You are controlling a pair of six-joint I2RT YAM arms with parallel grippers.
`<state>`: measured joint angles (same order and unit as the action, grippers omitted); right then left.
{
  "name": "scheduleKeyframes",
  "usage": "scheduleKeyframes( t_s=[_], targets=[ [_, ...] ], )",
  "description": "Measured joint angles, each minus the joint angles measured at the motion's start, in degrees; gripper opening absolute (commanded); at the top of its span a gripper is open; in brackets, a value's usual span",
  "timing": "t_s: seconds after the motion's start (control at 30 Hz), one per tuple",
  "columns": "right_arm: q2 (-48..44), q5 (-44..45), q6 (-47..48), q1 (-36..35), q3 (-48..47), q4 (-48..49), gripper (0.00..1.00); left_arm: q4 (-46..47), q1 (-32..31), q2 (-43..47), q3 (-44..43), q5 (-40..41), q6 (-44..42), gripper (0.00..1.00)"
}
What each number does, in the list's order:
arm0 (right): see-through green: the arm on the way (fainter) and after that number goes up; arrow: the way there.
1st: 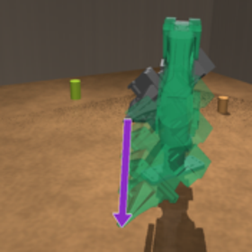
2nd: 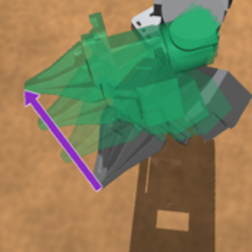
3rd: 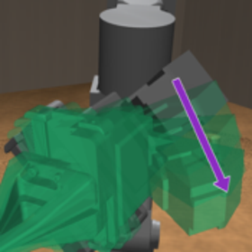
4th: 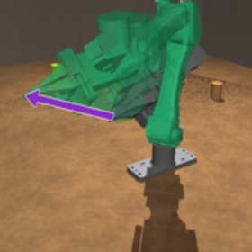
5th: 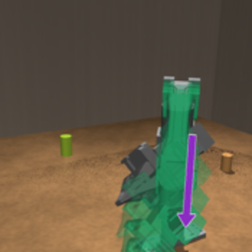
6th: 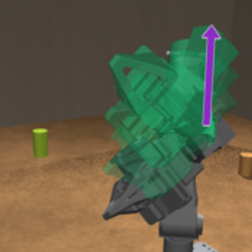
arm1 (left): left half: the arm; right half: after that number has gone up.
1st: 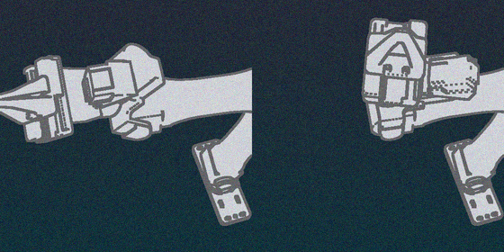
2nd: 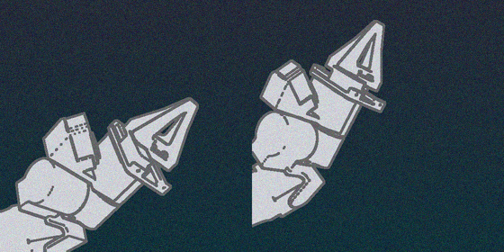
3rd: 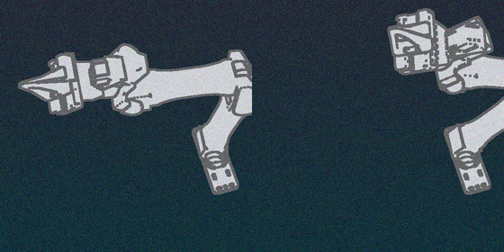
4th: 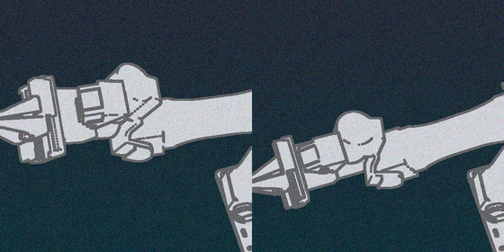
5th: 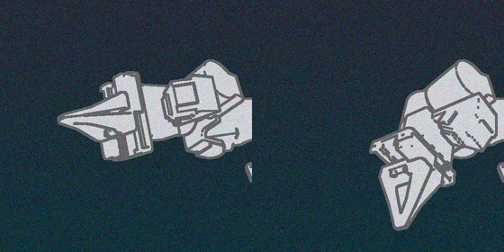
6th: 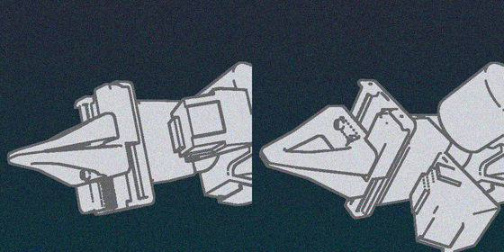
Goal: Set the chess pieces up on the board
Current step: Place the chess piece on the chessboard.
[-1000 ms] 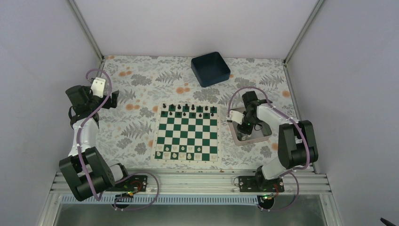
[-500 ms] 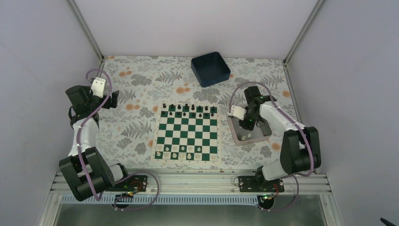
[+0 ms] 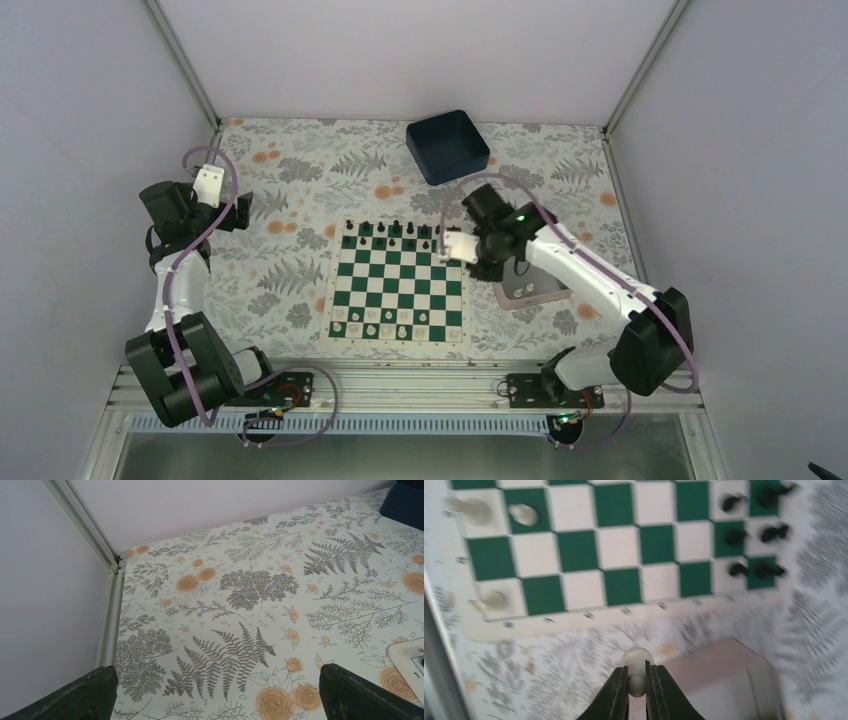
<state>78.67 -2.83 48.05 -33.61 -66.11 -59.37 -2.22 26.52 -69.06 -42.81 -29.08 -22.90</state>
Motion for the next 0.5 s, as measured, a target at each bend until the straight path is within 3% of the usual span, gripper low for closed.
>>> scheduleKeyframes(
  t_s=[0.2,0.5],
  targets=[
    [4.11,-3.61,-3.69,-10.69,3.1,2.05,0.09,0.0,0.0,0.0,0.0,0.0,0.0,1.0],
    [10.49,-7.61,-4.63,-15.78,6.95,6.67,0.1,0.0,0.0,-0.07,0.0,0.0,0.0,1.0]
  ],
)
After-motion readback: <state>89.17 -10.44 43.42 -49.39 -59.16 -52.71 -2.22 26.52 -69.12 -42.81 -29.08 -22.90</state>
